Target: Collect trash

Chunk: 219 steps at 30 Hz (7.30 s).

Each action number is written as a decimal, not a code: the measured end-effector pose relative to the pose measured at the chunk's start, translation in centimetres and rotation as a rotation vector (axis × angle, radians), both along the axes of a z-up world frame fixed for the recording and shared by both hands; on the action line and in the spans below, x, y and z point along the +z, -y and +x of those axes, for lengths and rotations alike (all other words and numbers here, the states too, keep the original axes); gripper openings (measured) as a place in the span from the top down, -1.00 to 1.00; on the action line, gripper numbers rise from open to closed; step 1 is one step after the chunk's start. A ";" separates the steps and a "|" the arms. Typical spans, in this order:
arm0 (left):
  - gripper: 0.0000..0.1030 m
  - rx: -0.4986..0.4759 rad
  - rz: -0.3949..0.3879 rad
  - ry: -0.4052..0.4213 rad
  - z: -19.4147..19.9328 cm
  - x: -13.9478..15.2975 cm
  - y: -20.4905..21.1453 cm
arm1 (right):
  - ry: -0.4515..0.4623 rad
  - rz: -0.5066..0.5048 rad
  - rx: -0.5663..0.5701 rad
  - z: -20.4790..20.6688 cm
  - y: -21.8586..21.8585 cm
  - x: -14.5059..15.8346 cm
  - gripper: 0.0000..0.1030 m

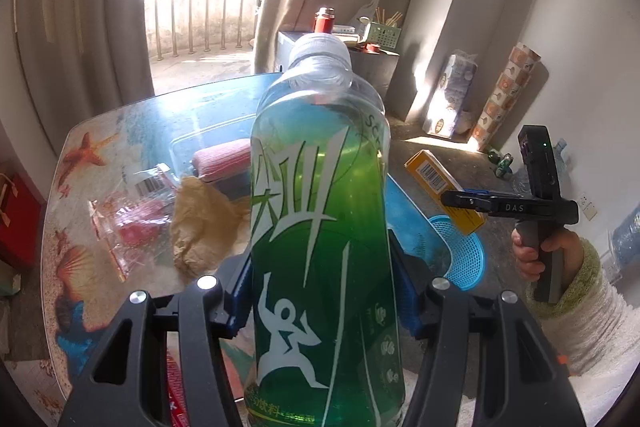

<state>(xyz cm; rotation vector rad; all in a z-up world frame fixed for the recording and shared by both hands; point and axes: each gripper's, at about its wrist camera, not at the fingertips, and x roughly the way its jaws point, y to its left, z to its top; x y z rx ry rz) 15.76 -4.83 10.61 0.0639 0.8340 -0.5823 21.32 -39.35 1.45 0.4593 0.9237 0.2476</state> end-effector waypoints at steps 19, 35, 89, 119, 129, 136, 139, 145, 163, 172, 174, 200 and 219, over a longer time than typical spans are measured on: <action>-0.09 -0.396 -0.017 -0.451 -1.2 -12.8 33.2 | -0.142 0.397 -0.659 -18.9 18.5 -11.8 -0.41; -0.38 -0.284 0.148 -0.606 3.6 -29.7 44.5 | -0.410 0.493 -0.840 -12.7 23.7 -26.2 -0.43; -0.74 -0.369 -0.015 -0.005 -11.9 -7.1 19.1 | 0.053 -0.283 -0.545 -18.0 6.0 1.5 -0.84; -0.89 0.278 0.010 0.051 -8.4 -6.7 -9.5 | 0.220 -0.517 -0.113 -5.8 -17.0 4.5 -0.84; -0.89 0.267 -0.094 0.051 -6.7 -6.3 -12.5 | 0.213 -0.307 -0.018 -1.5 -19.3 4.4 -0.84; -0.89 0.195 -0.082 0.087 -3.5 -4.6 -12.0 | 0.155 -0.184 -0.006 1.3 -18.6 3.8 -0.84; -0.89 0.197 -0.082 0.090 -1.4 -3.8 -12.3 | 0.132 -0.141 -0.011 2.0 -17.9 3.2 -0.84; -0.89 0.259 -0.018 -0.042 0.6 -5.5 -13.7 | 0.118 -0.106 0.000 2.7 -17.1 2.6 -0.84; -0.29 0.423 0.128 -0.277 1.1 -12.0 -15.3 | 0.141 -0.073 0.145 6.5 -17.4 3.6 -0.80; -0.28 0.412 0.103 -0.249 2.4 -12.0 -14.8 | 0.300 -0.405 0.400 9.9 -22.3 4.5 -0.25; -0.28 0.412 0.099 -0.242 2.5 -12.1 -14.7 | 0.324 -0.501 0.438 10.6 -23.2 3.7 -0.06; -0.28 0.399 0.047 -0.237 2.3 -12.3 -15.6 | 0.453 -0.959 0.762 13.0 -29.6 -1.7 0.26; -0.28 0.405 0.051 -0.227 2.0 -12.4 -15.4 | 0.412 -0.750 0.634 13.1 -26.8 2.0 0.45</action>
